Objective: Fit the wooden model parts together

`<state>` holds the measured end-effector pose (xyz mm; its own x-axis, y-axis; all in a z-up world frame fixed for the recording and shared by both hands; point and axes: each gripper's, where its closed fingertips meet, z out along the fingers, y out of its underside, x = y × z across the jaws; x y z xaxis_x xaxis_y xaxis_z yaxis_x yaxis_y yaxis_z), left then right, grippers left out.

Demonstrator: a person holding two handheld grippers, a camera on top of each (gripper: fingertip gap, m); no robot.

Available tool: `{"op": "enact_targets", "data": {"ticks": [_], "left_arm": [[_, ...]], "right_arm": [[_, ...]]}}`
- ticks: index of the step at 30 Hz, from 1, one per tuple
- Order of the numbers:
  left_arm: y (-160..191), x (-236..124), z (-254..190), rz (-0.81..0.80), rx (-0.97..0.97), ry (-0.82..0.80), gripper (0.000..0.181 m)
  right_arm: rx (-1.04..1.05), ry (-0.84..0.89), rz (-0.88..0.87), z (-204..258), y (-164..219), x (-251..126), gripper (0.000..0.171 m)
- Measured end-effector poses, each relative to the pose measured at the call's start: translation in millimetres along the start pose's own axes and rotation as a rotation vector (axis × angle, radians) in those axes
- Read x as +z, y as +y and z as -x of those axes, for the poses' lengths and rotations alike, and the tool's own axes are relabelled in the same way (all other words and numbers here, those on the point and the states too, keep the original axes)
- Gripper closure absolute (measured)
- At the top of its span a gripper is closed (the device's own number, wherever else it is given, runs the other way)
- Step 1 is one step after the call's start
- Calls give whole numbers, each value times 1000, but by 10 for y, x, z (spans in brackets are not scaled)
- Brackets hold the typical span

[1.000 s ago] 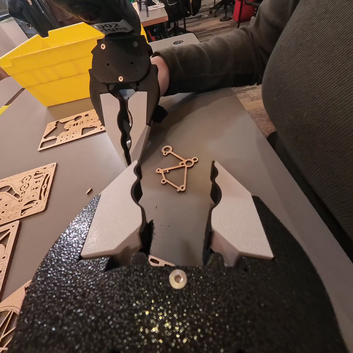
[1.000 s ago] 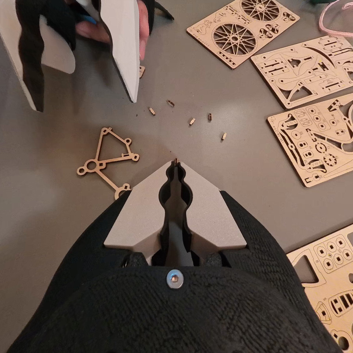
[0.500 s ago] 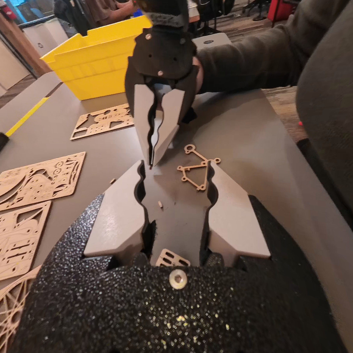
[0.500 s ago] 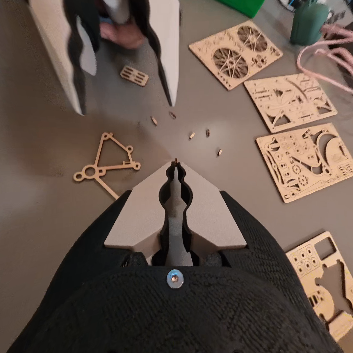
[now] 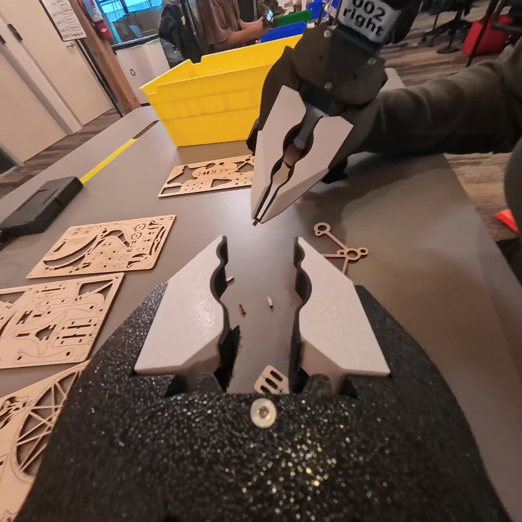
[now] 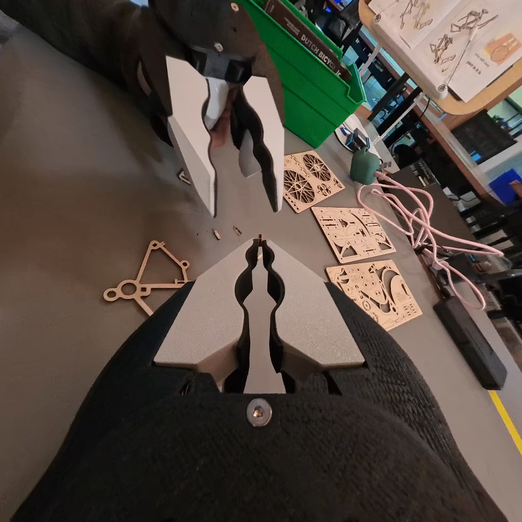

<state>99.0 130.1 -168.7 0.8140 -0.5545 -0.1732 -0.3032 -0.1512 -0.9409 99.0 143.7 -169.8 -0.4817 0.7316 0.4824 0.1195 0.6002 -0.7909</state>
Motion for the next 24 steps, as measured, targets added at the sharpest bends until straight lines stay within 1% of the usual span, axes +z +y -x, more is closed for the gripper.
{"op": "enact_targets", "data": {"ticks": [6, 12, 22, 24], "left_arm": [[-28, -3, -22, -22, -31, 18, 140], [-30, -16, -13, -25, -32, 19, 152], [-20, -12, -19, -15, -9, 14, 154], [-39, -22, -24, -29, -21, 22, 157]], "right_arm": [[-53, 8, -13, 23, -27, -2, 170], [-75, 17, -36, 25, -69, -18, 170], [-88, 9, -31, 53, -66, -5, 170], [-101, 16, -41, 50, -85, -15, 170]]}}
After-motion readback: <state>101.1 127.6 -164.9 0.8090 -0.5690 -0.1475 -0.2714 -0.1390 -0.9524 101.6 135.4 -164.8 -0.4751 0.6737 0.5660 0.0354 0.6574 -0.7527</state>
